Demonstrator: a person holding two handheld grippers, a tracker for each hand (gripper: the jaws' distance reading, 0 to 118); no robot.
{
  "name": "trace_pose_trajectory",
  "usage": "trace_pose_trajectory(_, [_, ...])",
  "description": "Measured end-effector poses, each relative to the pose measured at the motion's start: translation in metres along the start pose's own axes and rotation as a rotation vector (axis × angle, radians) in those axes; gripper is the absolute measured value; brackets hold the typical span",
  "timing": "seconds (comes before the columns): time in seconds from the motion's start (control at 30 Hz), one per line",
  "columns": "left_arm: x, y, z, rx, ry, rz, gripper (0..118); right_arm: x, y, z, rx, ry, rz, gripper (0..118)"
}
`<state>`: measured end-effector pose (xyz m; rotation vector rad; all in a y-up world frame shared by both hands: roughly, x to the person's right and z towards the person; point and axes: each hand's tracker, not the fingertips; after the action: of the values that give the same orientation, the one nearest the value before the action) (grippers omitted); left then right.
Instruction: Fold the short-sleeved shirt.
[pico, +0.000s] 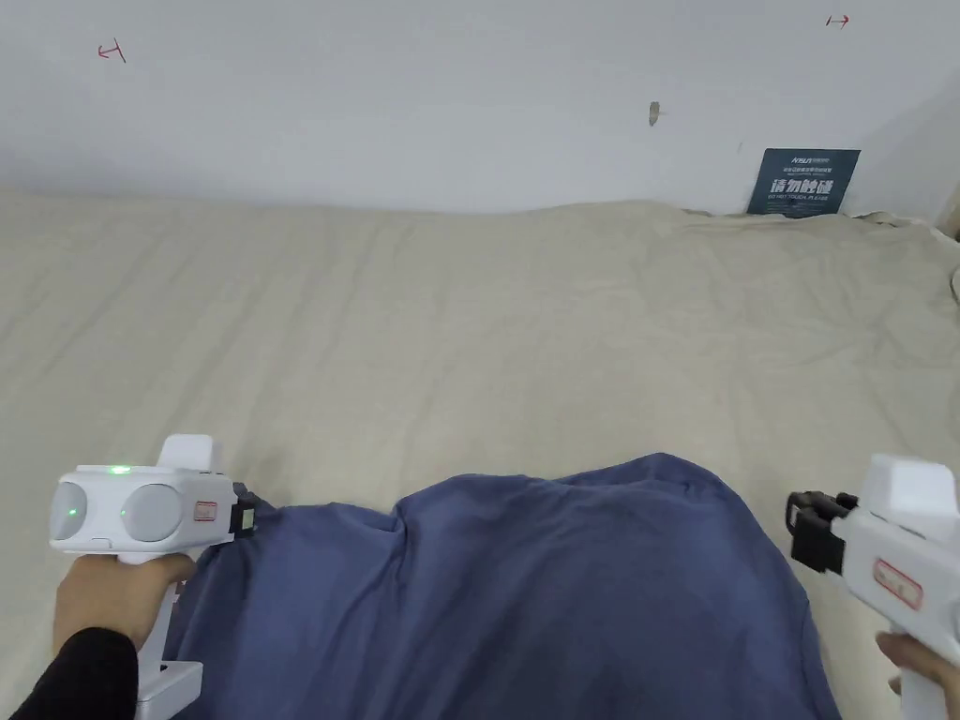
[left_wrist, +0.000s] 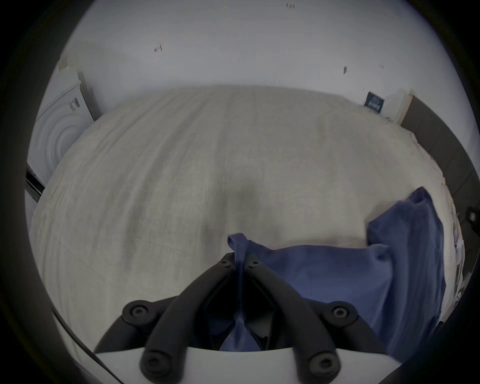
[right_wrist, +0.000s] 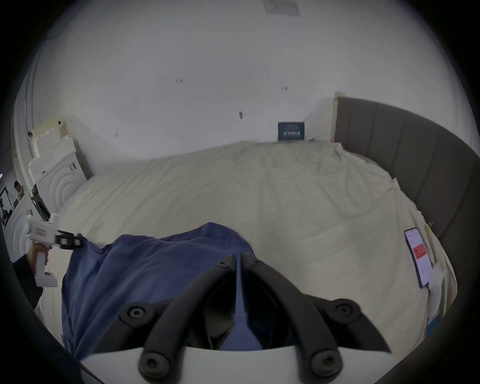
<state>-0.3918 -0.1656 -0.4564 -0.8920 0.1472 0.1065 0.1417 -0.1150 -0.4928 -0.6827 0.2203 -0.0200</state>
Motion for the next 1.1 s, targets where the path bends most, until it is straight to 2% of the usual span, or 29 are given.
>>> trace_pose_trajectory(0.03, [0.0,0.0,0.009,0.016,-0.018,0.001,1,0.002,0.004,-0.012,-0.005,-0.001,-0.005,17])
trace_pose_trajectory(0.1, [0.002,-0.002,0.03,0.054,-0.023,-0.026,1,0.004,0.011,-0.039,-0.083,-0.008,0.024,62])
trace_pose_trajectory(0.13, [0.003,-0.002,0.039,0.066,-0.027,-0.036,1,0.004,0.014,-0.053,-0.113,-0.014,0.047,78])
trace_pose_trajectory(0.17, [0.002,-0.002,0.048,0.08,-0.036,-0.039,1,0.004,0.016,-0.065,-0.14,-0.027,0.09,89])
trace_pose_trajectory(0.27, [-0.002,0.0,0.06,0.103,-0.047,-0.047,1,0.002,0.018,-0.095,-0.191,-0.055,0.149,89])
trace_pose_trajectory(0.37, [-0.004,0.0,0.07,0.118,-0.047,-0.06,1,-0.001,0.02,-0.113,-0.207,-0.055,0.152,89])
trace_pose_trajectory(0.43, [-0.005,0.001,0.071,0.121,-0.046,-0.06,1,-0.002,0.022,-0.125,-0.231,-0.036,0.125,88])
trace_pose_trajectory(0.53, [-0.008,-0.001,0.068,0.113,-0.038,-0.052,1,-0.012,0.019,-0.136,-0.257,-0.043,0.155,72])
trace_pose_trajectory(0.6, [-0.01,-0.004,0.066,0.104,-0.033,-0.046,1,-0.016,0.015,-0.139,-0.284,-0.032,0.16,40])
trace_pose_trajectory(0.67, [-0.01,-0.006,0.068,0.101,-0.031,-0.042,1,-0.023,0.01,-0.135,-0.276,-0.018,0.191,1])
trace_pose_trajectory(0.73, [-0.01,-0.008,0.069,0.098,-0.032,-0.041,1,-0.026,0.007,-0.128,-0.257,-0.016,0.221,1])
trace_pose_trajectory(0.8, [-0.01,-0.01,0.071,0.096,-0.03,-0.038,1,-0.023,0.008,-0.121,-0.274,0.007,0.2,1])
trace_pose_trajectory(0.87, [-0.011,-0.011,0.075,0.1,-0.026,-0.029,1,-0.022,0.01,-0.104,-0.214,-0.005,0.198,0])
trace_pose_trajectory(1.03, [-0.013,-0.011,0.095,0.117,-0.016,-0.007,1,-0.011,0.034,-0.052,-0.116,0.042,0.161,0])
trace_pose_trajectory(1.1, [-0.012,-0.009,0.109,0.133,-0.012,0.001,1,-0.005,0.045,-0.027,-0.068,0.066,0.112,0])
